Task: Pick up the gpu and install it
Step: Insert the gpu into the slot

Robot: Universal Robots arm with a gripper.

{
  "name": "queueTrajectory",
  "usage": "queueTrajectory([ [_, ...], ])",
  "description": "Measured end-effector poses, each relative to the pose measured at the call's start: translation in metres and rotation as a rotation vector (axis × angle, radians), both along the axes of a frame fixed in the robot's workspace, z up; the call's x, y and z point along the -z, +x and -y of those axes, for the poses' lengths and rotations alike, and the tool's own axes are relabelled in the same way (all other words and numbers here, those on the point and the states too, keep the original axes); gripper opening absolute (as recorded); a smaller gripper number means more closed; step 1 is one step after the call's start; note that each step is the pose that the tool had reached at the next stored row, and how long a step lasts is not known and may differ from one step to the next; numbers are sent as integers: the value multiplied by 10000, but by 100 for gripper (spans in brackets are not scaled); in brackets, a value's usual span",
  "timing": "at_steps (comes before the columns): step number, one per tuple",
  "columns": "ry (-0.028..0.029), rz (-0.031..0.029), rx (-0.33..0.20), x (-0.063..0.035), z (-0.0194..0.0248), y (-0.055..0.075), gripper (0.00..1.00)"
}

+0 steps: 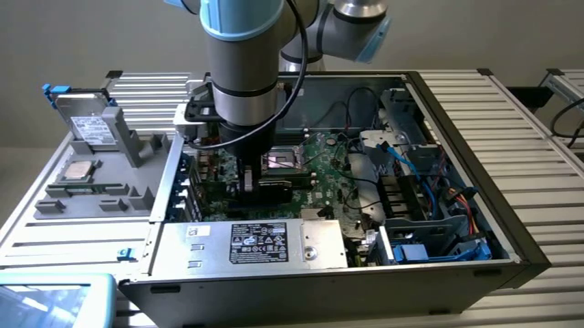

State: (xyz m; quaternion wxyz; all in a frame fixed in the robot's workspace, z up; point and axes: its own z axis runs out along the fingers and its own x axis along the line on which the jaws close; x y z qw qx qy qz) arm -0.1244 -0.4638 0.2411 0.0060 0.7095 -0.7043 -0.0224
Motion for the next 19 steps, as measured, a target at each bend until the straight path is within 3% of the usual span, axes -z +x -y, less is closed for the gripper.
queueTrajectory([
  [19, -1, -2, 1, 14, -4, 0, 28],
])
